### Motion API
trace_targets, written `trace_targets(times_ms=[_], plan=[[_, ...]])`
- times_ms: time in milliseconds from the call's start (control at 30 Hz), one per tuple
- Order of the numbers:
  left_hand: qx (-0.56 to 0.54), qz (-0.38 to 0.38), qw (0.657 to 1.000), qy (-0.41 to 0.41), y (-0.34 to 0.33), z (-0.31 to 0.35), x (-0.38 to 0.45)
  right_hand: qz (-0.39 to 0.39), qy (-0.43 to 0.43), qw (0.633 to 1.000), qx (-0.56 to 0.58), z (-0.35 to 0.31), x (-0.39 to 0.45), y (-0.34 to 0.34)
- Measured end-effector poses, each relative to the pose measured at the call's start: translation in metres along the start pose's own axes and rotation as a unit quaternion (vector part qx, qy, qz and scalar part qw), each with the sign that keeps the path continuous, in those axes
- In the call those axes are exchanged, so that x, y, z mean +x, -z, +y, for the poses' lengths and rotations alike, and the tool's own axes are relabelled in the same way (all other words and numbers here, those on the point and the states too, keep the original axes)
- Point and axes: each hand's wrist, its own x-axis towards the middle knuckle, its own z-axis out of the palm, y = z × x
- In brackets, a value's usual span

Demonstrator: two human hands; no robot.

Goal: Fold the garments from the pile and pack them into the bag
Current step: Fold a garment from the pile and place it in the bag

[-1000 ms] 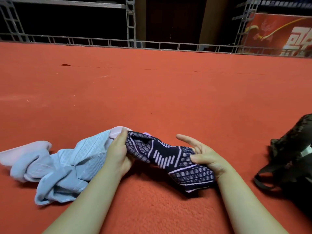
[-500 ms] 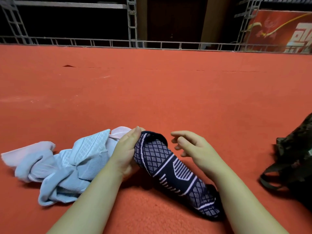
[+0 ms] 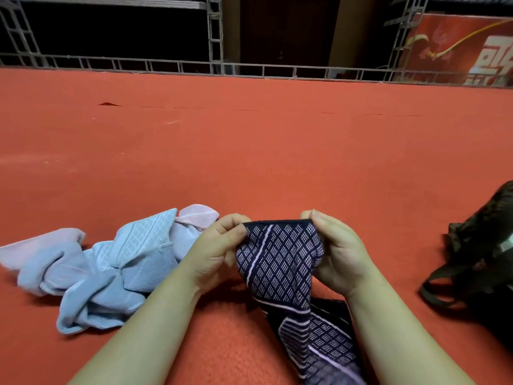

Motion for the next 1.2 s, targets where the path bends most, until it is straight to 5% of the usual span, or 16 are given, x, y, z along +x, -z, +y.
trace_targets(times_ms=[233, 400, 567, 733, 933, 1100, 1200], plan=[[-0.003, -0.032, 0.996, -0.086, -0.016, 0.02, 0.008, -0.037, 0.001, 0.983, -0.18, -0.027, -0.002, 0.0], [0.179, -0.005, 0.976, -0.126, -0.051, 0.079, 0.017, -0.055, 0.08, 0.956, -0.278, -0.087, 0.003, -0.013], [0.344, -0.037, 0.918, -0.193, -0.112, 0.137, 0.012, -0.074, 0.095, 0.875, -0.468, -0.145, -0.013, -0.051], [0.412, -0.05, 0.879, -0.236, -0.141, 0.178, -0.011, -0.123, 0.104, 0.913, -0.374, -0.176, -0.035, -0.082], [0.499, -0.076, 0.842, -0.188, -0.146, 0.192, -0.039, -0.125, 0.057, 0.967, -0.215, -0.19, -0.066, -0.105], [0.418, -0.126, 0.889, -0.138, -0.161, 0.181, -0.057, -0.131, 0.073, 0.968, -0.203, -0.188, -0.079, -0.111], [0.452, -0.104, 0.877, -0.121, -0.167, 0.172, -0.062, -0.138, 0.072, 0.969, -0.194, -0.189, -0.083, -0.112]])
